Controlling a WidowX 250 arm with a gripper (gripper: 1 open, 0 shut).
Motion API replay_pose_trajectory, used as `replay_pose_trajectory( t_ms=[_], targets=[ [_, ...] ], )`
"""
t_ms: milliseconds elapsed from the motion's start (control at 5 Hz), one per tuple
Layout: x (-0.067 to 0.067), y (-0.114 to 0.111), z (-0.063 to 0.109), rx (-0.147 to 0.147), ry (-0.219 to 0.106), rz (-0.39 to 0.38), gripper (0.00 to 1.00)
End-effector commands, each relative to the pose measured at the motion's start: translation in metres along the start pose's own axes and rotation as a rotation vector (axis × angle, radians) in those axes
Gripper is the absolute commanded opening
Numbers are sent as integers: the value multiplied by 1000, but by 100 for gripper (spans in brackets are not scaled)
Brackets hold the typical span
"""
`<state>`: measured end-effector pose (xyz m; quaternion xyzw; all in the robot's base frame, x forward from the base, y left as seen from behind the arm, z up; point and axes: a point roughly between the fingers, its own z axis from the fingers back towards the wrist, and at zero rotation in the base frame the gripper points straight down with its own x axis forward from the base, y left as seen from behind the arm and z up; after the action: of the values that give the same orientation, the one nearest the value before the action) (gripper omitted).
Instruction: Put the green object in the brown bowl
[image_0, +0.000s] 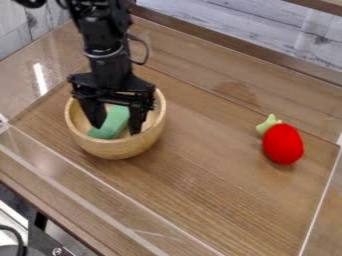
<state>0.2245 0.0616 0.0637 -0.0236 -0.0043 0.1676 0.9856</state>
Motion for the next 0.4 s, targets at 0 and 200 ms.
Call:
replay_pose_trajectory(
  t_ms=[0, 200],
  targets=[
    [21, 2, 19, 1, -64, 29, 100],
    [34, 6, 22, -1, -66, 61, 100]
  ],
)
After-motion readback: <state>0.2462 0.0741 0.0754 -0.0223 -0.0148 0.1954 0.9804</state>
